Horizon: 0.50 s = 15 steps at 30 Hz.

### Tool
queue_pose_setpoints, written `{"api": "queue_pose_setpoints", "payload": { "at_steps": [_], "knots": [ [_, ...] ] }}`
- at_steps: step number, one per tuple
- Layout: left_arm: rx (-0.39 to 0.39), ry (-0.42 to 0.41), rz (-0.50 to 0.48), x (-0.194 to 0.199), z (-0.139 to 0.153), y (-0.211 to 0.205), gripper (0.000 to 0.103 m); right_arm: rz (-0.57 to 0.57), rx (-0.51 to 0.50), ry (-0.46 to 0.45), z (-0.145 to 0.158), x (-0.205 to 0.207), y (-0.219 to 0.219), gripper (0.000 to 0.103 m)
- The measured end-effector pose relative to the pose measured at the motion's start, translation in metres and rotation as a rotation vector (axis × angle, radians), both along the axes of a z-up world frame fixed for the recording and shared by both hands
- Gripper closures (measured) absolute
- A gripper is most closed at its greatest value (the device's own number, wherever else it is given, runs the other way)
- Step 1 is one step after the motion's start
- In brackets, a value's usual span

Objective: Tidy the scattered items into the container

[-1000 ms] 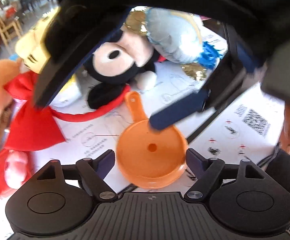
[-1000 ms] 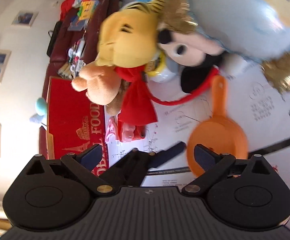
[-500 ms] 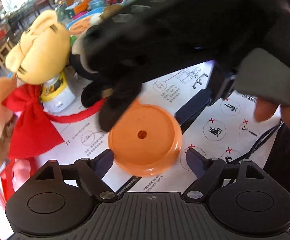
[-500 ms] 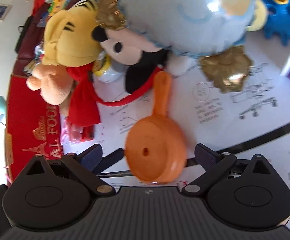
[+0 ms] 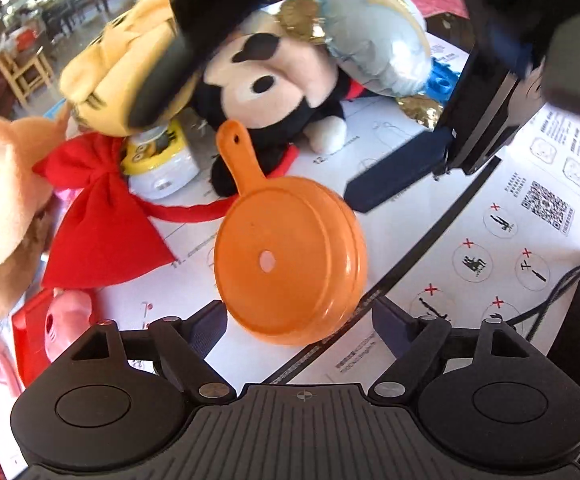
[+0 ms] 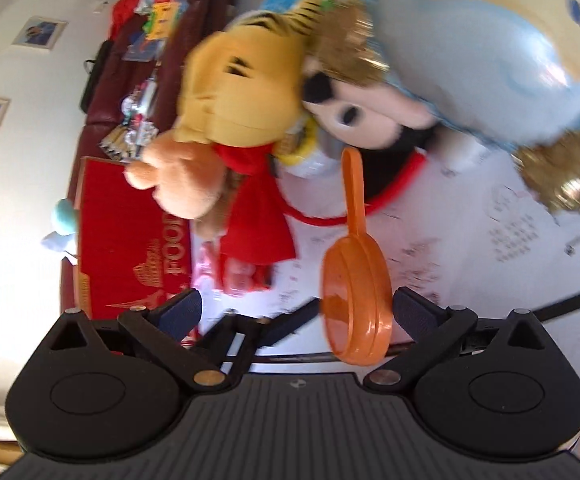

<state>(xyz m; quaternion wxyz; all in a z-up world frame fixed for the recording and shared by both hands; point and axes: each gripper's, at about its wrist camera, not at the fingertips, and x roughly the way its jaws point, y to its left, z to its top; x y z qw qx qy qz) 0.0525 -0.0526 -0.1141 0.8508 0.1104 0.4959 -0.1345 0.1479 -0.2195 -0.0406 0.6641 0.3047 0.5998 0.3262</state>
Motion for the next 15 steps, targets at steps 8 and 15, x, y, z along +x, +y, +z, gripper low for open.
{"api": "queue_pose_setpoints", "payload": {
  "at_steps": [8, 15],
  "knots": [
    [-0.122, 0.048, 0.149, 0.006, 0.006, 0.046, 0.08, 0.089, 0.052, 0.051, 0.011, -0.001, 0.039, 0.004],
    [-0.115, 0.012, 0.286, 0.001, 0.02, 0.081, 0.052, 0.032, -0.053, -0.017, 0.011, 0.007, 0.036, 0.004]
  ]
}}
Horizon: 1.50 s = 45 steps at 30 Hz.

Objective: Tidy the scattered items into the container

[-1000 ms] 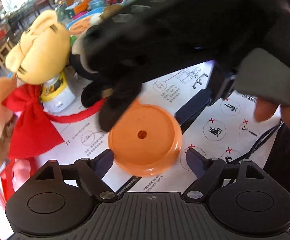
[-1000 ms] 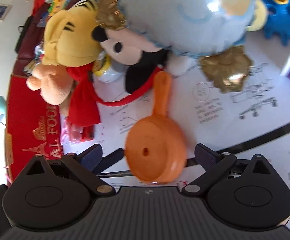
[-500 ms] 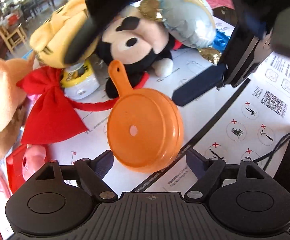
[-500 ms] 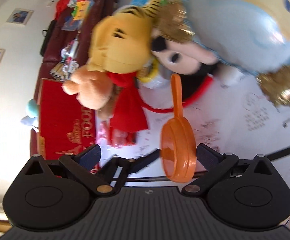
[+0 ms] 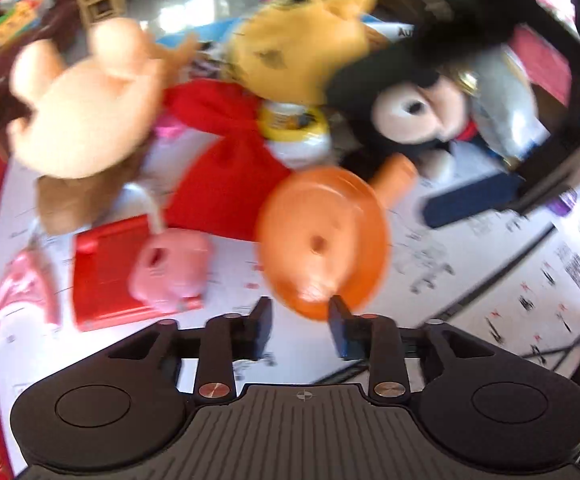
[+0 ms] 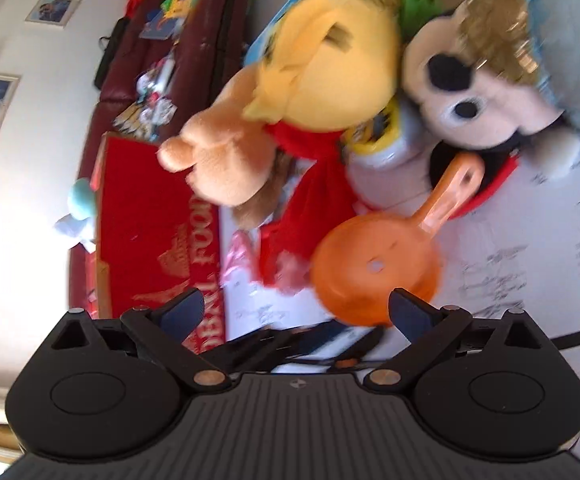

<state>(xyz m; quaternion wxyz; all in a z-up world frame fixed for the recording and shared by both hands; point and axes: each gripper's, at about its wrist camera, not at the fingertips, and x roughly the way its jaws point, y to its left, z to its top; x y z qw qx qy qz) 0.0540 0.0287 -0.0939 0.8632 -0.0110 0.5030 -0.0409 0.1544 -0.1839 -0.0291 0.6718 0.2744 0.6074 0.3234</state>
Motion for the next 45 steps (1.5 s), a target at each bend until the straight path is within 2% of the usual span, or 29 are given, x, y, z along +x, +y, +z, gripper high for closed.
{"api": "queue_pose_setpoints", "payload": {
  "at_steps": [3, 5, 9, 12, 14, 15, 16, 18, 20, 23, 29, 37, 39, 40, 43, 45],
  "knots": [
    [-0.033, -0.007, 0.05, 0.002, 0.004, 0.012, 0.051, -0.019, -0.057, -0.012, -0.006, 0.001, -0.005, 0.004],
    [-0.028, -0.004, 0.06, 0.003, 0.007, 0.012, 0.051, -0.015, -0.102, -0.041, -0.009, 0.0, -0.005, 0.006],
    [-0.014, 0.005, 0.043, -0.006, 0.016, 0.008, 0.051, 0.021, -0.236, -0.179, -0.005, -0.004, -0.007, 0.014],
    [-0.003, 0.018, 0.053, 0.001, 0.01, 0.003, 0.051, 0.06, -0.311, -0.269, -0.004, -0.009, -0.009, 0.018],
    [0.02, 0.037, 0.084, 0.005, 0.006, 0.002, 0.08, 0.081, -0.344, -0.293, -0.008, -0.012, -0.011, 0.023],
    [0.035, 0.049, 0.102, 0.008, 0.003, 0.004, 0.084, 0.089, -0.355, -0.295, -0.01, -0.014, -0.012, 0.03],
    [0.045, 0.057, 0.122, 0.012, 0.002, 0.007, 0.087, 0.095, -0.362, -0.294, -0.012, -0.015, -0.012, 0.031],
    [0.059, 0.065, 0.146, 0.018, 0.001, 0.013, 0.088, 0.112, -0.374, -0.302, -0.014, -0.017, -0.013, 0.038],
    [0.057, 0.077, 0.15, 0.022, 0.002, 0.017, 0.089, 0.148, -0.402, -0.351, -0.014, -0.021, -0.012, 0.04],
    [0.07, 0.085, 0.125, 0.024, 0.002, 0.017, 0.088, 0.201, -0.433, -0.409, -0.014, -0.025, -0.007, 0.04],
    [0.109, 0.073, 0.11, 0.025, 0.001, 0.01, 0.086, 0.256, -0.443, -0.444, -0.017, -0.032, 0.0, 0.043],
    [0.122, 0.055, 0.082, 0.026, 0.008, -0.004, 0.085, 0.253, -0.471, -0.438, -0.02, -0.032, -0.001, 0.043],
    [0.134, 0.06, 0.081, 0.027, 0.005, -0.005, 0.077, 0.248, -0.485, -0.427, -0.023, -0.032, -0.003, 0.043],
    [0.143, 0.062, 0.083, 0.028, 0.004, -0.006, 0.073, 0.239, -0.477, -0.406, -0.024, -0.031, -0.005, 0.043],
    [0.154, 0.07, 0.082, 0.03, 0.003, -0.008, 0.075, 0.164, -0.381, -0.276, -0.028, -0.023, -0.018, 0.042],
    [0.149, 0.068, 0.076, 0.03, 0.005, -0.01, 0.071, 0.121, -0.347, -0.22, -0.028, -0.019, -0.024, 0.042]
  ]
}}
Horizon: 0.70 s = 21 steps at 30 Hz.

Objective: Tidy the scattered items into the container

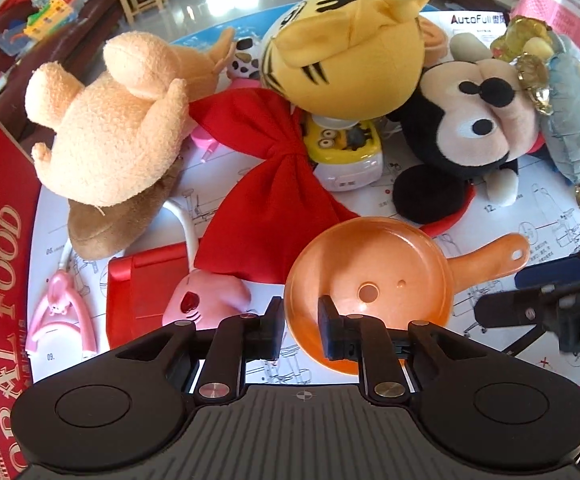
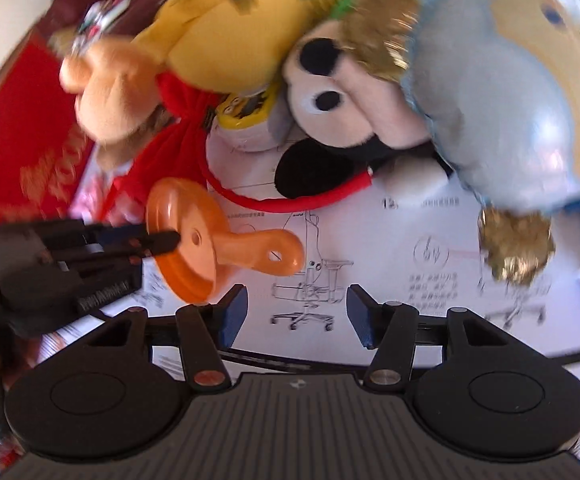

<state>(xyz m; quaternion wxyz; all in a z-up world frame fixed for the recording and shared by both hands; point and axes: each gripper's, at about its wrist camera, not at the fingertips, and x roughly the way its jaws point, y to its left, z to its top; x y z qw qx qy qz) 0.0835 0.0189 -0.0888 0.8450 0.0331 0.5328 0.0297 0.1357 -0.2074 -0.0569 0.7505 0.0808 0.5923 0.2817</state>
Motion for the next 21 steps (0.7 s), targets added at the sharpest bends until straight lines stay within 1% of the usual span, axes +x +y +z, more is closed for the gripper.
{"api": "queue_pose_setpoints", "payload": {
  "at_steps": [4, 6, 9, 12, 15, 16, 17, 19, 21],
  "knots": [
    [-0.015, 0.006, 0.007, 0.0, -0.001, -0.002, 0.07, -0.067, 0.094, 0.071, 0.006, 0.007, -0.004, 0.041],
    [-0.021, 0.011, 0.013, -0.001, -0.002, -0.002, 0.07, -0.093, 0.113, 0.095, 0.008, 0.01, -0.001, 0.041],
    [-0.033, 0.021, 0.012, -0.003, -0.004, -0.002, 0.069, -0.154, 0.144, 0.152, 0.001, 0.016, -0.001, 0.041],
    [-0.029, 0.031, 0.01, -0.005, -0.007, -0.004, 0.068, -0.235, 0.181, 0.22, -0.01, 0.023, -0.002, 0.041],
    [-0.032, 0.034, 0.015, -0.005, -0.009, -0.003, 0.067, -0.307, 0.214, 0.252, -0.015, 0.027, -0.007, 0.042],
    [-0.036, 0.033, 0.017, -0.005, -0.008, -0.002, 0.067, -0.31, 0.214, 0.241, -0.013, 0.028, -0.006, 0.042],
    [-0.033, 0.032, 0.016, -0.005, -0.008, -0.002, 0.067, -0.29, 0.2, 0.213, -0.009, 0.028, -0.004, 0.042],
    [-0.002, 0.021, 0.01, -0.003, -0.006, -0.001, 0.068, -0.203, 0.128, 0.105, 0.004, 0.026, 0.005, 0.042],
    [0.034, 0.004, -0.002, -0.001, -0.003, 0.0, 0.071, -0.119, 0.059, -0.005, 0.016, 0.022, 0.011, 0.042]
  ]
}}
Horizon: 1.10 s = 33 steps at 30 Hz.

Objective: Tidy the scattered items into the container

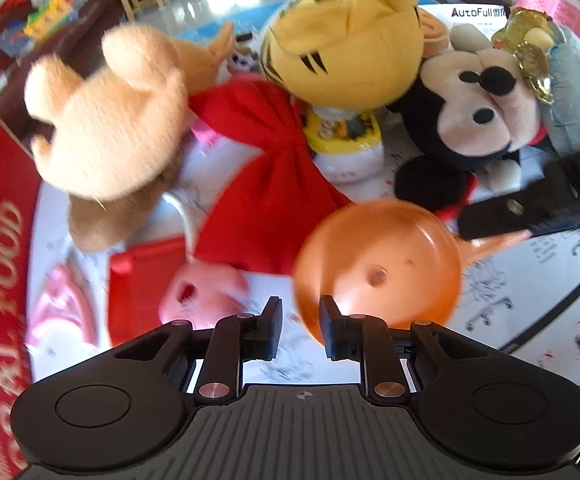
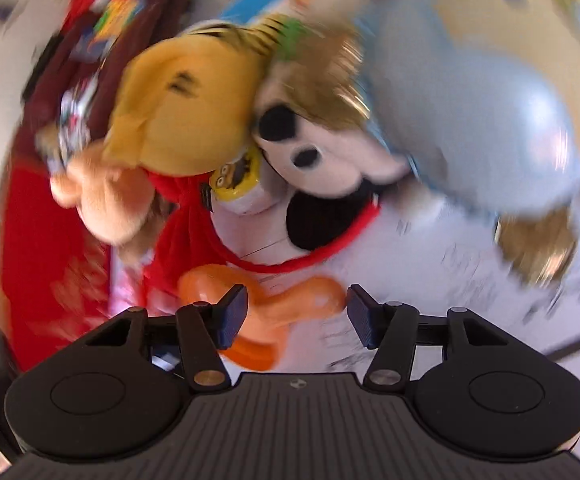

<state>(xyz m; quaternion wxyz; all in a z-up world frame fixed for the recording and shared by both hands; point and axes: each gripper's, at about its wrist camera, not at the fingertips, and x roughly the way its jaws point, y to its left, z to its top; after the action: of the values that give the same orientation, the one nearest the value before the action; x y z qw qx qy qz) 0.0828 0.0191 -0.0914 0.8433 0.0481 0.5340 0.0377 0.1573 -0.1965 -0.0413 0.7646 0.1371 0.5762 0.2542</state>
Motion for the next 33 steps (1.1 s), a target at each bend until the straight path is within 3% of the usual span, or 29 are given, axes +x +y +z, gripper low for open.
{"api": "queue_pose_setpoints", "payload": {
  "at_steps": [9, 15, 18, 22, 26, 33],
  "knots": [
    [0.034, -0.011, -0.055, 0.023, 0.004, 0.0, 0.08, 0.376, -0.237, -0.276, 0.015, -0.037, 0.025, 0.044],
    [0.026, -0.004, -0.055, 0.032, 0.004, -0.004, 0.072, 0.541, -0.291, -0.295, 0.003, -0.051, 0.049, 0.048],
    [0.021, -0.012, -0.049, 0.028, 0.008, -0.004, 0.068, 0.555, -0.309, -0.284, -0.007, -0.055, 0.058, 0.067],
    [0.002, -0.037, -0.02, 0.017, 0.011, 0.002, 0.05, 0.484, -0.284, -0.248, -0.01, -0.051, 0.053, 0.068],
    [0.007, -0.025, -0.018, 0.007, 0.006, 0.002, 0.048, 0.414, -0.228, -0.172, -0.016, -0.043, 0.045, 0.07],
    [-0.021, 0.009, 0.012, 0.005, -0.007, -0.001, 0.044, 0.394, -0.19, -0.135, -0.018, -0.043, 0.043, 0.071]
  ]
}}
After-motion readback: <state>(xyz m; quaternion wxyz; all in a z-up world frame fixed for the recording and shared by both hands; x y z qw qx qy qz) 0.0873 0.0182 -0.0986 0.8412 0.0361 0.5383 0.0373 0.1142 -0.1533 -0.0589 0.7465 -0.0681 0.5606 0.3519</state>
